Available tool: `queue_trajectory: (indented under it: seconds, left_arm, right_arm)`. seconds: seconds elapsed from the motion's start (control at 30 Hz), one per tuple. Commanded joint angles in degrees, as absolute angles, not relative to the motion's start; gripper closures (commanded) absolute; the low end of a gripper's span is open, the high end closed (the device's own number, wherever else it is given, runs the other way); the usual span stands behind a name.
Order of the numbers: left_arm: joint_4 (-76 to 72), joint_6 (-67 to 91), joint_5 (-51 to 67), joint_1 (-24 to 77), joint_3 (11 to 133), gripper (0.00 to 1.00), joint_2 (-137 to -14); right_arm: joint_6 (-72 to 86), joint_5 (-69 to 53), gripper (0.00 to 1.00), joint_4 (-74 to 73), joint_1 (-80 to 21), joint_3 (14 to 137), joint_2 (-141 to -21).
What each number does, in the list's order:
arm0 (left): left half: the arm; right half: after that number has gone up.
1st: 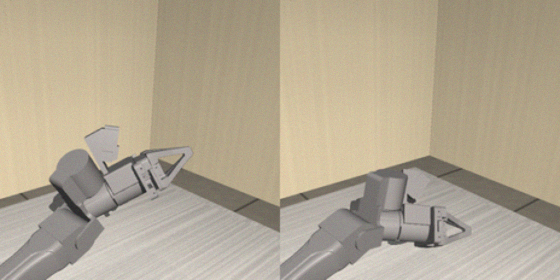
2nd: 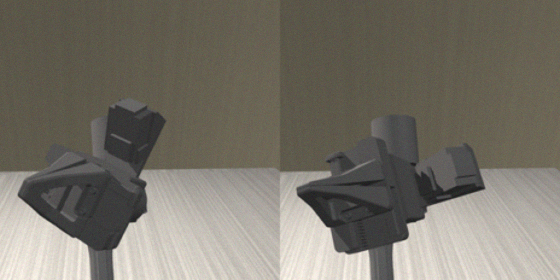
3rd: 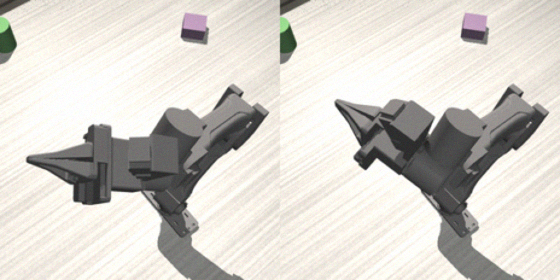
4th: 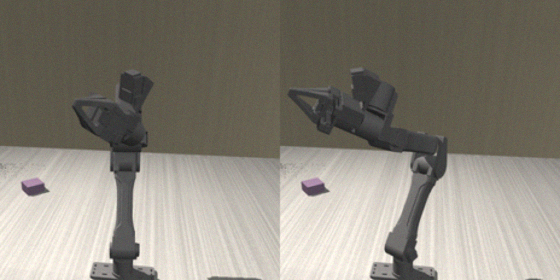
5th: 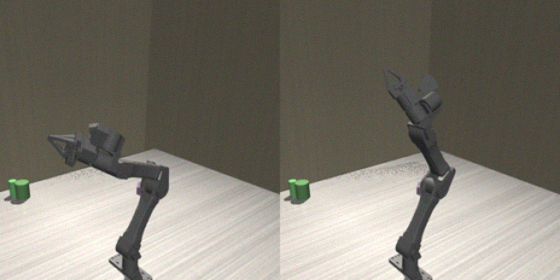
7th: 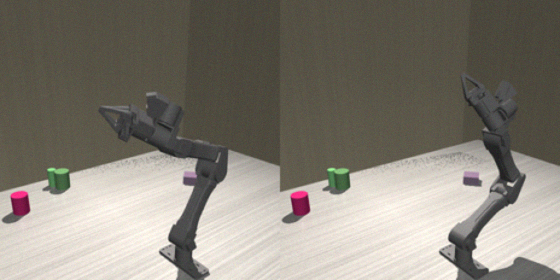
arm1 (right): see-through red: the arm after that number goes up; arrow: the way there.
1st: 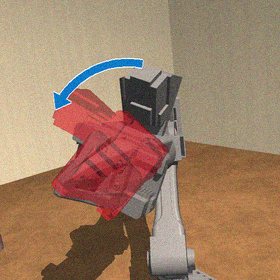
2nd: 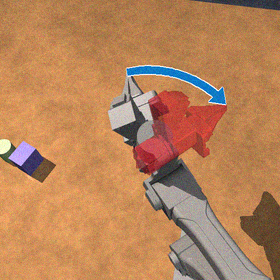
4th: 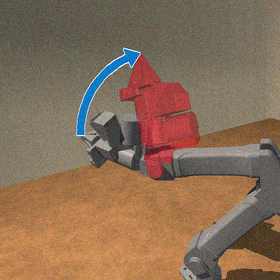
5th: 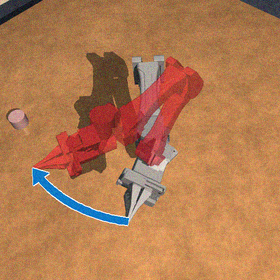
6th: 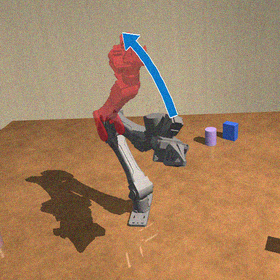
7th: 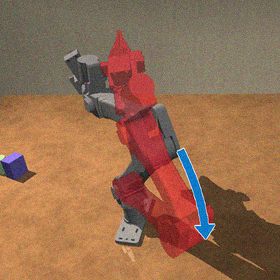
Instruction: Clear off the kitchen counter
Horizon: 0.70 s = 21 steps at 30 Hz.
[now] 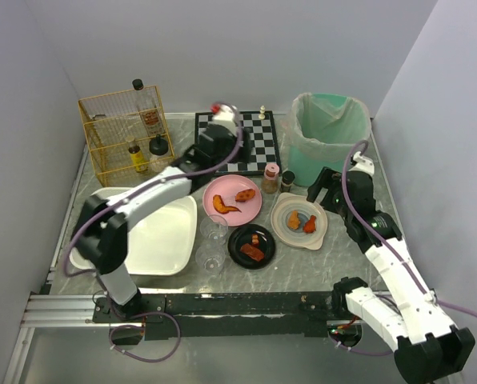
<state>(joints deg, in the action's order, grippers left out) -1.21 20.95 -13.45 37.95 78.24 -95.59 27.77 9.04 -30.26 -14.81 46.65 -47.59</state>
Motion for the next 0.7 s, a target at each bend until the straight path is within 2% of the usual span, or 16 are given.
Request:
queue_trajectory:
  seconds: [0.0, 0.2, 0.67]
  left_arm:
    - [-8.4, 22.6, -5.6, 40.9, 81.9, 0.15, -101.1]
    - [-10.1, 22.6, -3.2, 41.7, 85.3, 0.01, -106.7]
    - [-7.4, 20.8, -4.0, 44.3, 91.0, 0.01, -116.4]
  right_arm:
    - [28.7, 13.0, 0.05, -32.7, -13.9, 49.0, -45.1]
    - [29.1, 12.7, 0.05, -33.0, -13.5, 48.1, -44.6]
    - [29.2, 10.7, 0.05, -31.9, -13.1, 46.6, -45.4]
